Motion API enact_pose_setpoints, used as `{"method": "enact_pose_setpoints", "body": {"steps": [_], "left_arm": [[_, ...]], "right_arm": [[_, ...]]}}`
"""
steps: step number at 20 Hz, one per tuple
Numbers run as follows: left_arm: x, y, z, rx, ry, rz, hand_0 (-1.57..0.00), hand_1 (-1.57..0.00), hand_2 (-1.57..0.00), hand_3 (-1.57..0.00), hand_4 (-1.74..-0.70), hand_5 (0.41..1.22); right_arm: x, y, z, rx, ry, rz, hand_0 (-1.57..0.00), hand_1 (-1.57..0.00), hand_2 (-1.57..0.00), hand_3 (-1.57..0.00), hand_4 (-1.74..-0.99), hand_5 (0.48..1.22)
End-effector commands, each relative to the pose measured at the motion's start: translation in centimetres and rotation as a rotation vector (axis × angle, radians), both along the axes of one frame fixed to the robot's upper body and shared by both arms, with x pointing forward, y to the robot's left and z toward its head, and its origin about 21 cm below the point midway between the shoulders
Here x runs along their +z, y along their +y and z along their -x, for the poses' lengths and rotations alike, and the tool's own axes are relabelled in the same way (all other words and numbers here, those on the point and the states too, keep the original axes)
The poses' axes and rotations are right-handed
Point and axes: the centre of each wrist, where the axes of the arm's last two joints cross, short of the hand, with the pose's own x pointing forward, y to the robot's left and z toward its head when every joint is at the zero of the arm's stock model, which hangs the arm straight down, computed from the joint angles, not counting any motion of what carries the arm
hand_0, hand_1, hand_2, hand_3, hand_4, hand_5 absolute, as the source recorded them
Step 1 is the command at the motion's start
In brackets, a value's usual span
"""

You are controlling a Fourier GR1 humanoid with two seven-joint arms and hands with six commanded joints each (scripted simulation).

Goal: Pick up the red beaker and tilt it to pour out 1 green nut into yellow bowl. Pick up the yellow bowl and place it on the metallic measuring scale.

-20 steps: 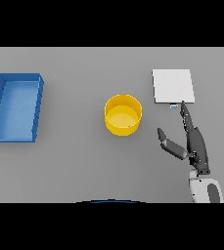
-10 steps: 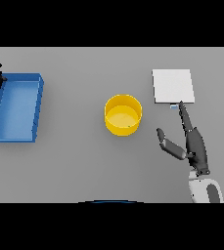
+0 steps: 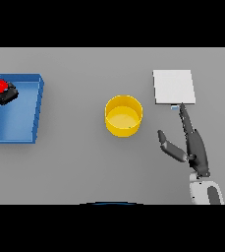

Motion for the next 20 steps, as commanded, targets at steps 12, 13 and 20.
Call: {"method": "enact_pose_setpoints", "body": {"steps": [12, 13, 20], "left_arm": [[1.4, 0.4, 0.3, -0.104, 0.068, 0.061, -0.10, -0.08, -0.08, -0.08, -0.78, 0.674], [1.8, 0.3, 0.0, -0.100, 0.046, 0.064, -0.08, -0.06, -0.06, -0.06, -0.78, 0.674], [1.1, 0.0, 0.2, -0.118, 0.025, 0.089, -0.02, -0.01, -0.01, -0.01, -0.78, 0.700]], "right_arm": [[0.2, 0.2, 0.3, -0.012, 0.025, 0.042, 0.00, 0.00, 0.00, 0.00, -1.192, 0.660], [0.3, 0.4, 0.3, -0.014, 0.026, 0.063, 0.00, 0.00, 0.00, 0.00, -1.195, 0.660], [2.8, 0.6, -2.3, 0.187, -0.021, 0.242, 0.00, 0.00, 0.00, 0.00, -1.221, 0.709]]}}
